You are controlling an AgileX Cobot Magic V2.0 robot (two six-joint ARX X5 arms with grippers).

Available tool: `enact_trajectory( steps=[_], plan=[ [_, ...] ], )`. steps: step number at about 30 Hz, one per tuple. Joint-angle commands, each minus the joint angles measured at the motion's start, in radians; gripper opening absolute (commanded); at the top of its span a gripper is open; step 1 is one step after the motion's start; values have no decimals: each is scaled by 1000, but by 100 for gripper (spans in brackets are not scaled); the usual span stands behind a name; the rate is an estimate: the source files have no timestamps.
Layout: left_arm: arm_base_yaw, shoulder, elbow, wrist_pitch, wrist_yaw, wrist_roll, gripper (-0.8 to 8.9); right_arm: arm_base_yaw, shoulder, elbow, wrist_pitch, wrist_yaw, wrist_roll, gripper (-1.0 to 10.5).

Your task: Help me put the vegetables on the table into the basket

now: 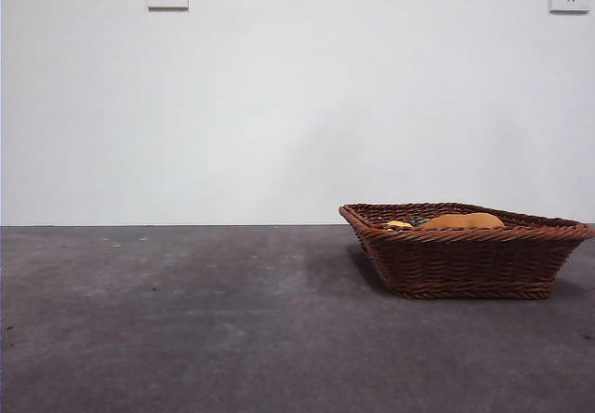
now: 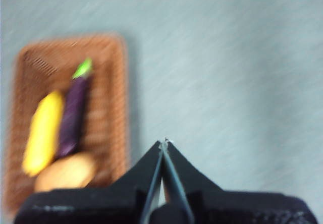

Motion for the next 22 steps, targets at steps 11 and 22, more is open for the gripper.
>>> enact_trajectory(
  steps=[11,22],
  plan=[
    [2,35,-10,10,-3,-6,-3,90,-308,-260,386,175,7,0],
    [2,76,-10,10,-3,-6,-3,85,-1157,-1440,1026,194,3,0]
  ],
)
